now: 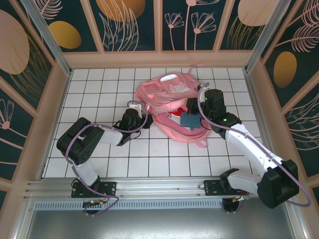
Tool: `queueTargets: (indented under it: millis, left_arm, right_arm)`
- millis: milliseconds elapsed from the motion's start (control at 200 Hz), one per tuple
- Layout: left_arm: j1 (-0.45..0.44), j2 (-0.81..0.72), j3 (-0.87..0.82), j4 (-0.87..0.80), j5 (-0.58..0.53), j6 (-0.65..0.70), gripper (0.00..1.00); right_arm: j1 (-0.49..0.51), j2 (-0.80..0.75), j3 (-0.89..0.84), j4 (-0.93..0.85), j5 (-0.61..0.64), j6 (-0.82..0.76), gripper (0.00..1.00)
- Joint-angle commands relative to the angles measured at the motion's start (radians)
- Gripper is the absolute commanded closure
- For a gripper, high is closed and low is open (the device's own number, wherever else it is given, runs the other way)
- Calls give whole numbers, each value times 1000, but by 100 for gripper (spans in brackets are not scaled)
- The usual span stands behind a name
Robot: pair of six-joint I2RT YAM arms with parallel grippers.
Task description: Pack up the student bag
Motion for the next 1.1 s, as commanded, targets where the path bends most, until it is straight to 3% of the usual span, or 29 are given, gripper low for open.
queueTargets:
  millis: [0, 80, 135, 150, 355, 525, 646, 791, 1096]
  left_arm:
    - [6, -42, -24, -15, 27, 30, 91]
    - [6, -80, -40, -17, 35, 38, 86]
    - [5, -86, -47, -21, 39, 44, 67]
    - [5, -86, -47, -21, 38, 45, 66]
    - [7, -129, -85, 4, -3, 41, 67]
    - [8, -124, -86, 1, -24, 34, 79]
    - [17, -113, -98, 26, -25, 19, 81]
    - [21, -104, -102, 41, -27, 12, 82]
    - [22, -54, -36, 64, 77, 15, 78]
  right_arm:
    - [7, 8, 35, 57, 5, 24, 96]
    - [7, 9, 37, 58, 5, 24, 96]
    - [9, 10, 39, 58, 5, 24, 96]
    - [9, 11, 39, 57, 5, 24, 96]
    - [15, 14, 45, 49, 10, 22, 95]
    - [18, 11, 46, 48, 11, 21, 95]
    - [20, 7, 45, 44, 18, 20, 95]
    - [21, 5, 43, 41, 22, 17, 95]
    - [21, 3, 38, 43, 22, 18, 95]
